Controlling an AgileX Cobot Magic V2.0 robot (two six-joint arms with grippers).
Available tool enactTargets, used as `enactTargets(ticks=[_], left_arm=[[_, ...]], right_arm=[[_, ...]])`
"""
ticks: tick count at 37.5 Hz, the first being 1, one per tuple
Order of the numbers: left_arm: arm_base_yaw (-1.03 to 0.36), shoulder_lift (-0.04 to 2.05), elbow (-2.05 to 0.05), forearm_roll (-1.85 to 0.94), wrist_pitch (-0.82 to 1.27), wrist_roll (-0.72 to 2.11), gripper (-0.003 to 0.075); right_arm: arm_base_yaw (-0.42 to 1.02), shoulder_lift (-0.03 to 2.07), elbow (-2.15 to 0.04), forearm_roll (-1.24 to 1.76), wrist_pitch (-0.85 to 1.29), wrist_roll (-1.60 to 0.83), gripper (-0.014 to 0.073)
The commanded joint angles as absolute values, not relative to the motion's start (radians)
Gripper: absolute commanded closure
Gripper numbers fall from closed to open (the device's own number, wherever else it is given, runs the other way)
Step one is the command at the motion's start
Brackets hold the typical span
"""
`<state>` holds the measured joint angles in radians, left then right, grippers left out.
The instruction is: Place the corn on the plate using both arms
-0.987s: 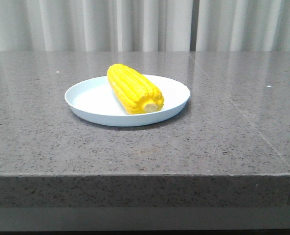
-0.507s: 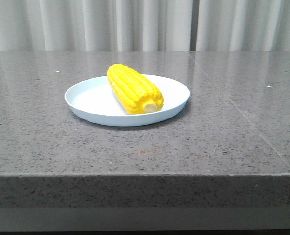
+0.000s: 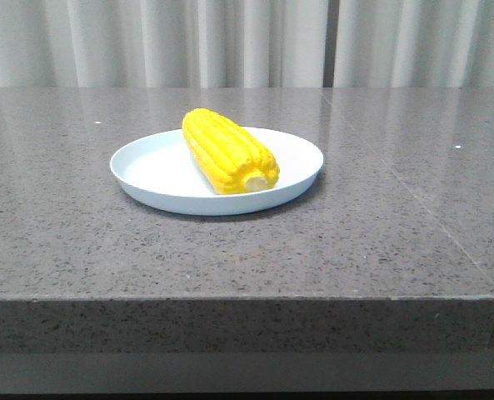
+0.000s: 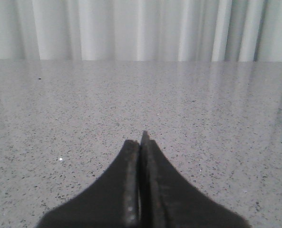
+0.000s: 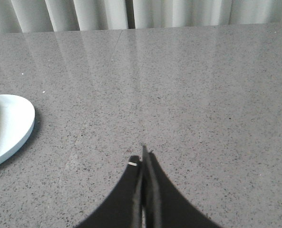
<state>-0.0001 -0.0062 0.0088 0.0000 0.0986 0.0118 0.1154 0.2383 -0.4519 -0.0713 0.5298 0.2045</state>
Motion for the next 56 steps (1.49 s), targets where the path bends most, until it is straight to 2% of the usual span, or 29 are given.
enactTargets(ticks=[1, 6, 13, 27, 56], left_arm=[[0.001, -0.023, 0.032, -0.009, 0.027, 0.014, 0.0741], [0.001, -0.023, 0.032, -0.009, 0.027, 0.014, 0.0741], [0.001, -0.023, 0.032, -0.009, 0.027, 0.014, 0.0741], [0.001, -0.023, 0.032, -0.009, 0.027, 0.014, 0.0741], [0.001, -0.023, 0.032, -0.009, 0.027, 0.014, 0.0741]], right_arm=[[0.109, 0.248, -0.475, -0.086, 0.446, 0.201, 0.0664], [0.109, 0.244, -0.426, -0.086, 0.366, 0.189, 0.0664], [0.109, 0.166, -0.248, -0.043, 0.154, 0.090, 0.0664], [0.032, -0.016, -0.002, 0.101, 0.137, 0.016, 0.0664], [0.004, -0.028, 0.005, 0.101, 0.170, 0.016, 0.0664]])
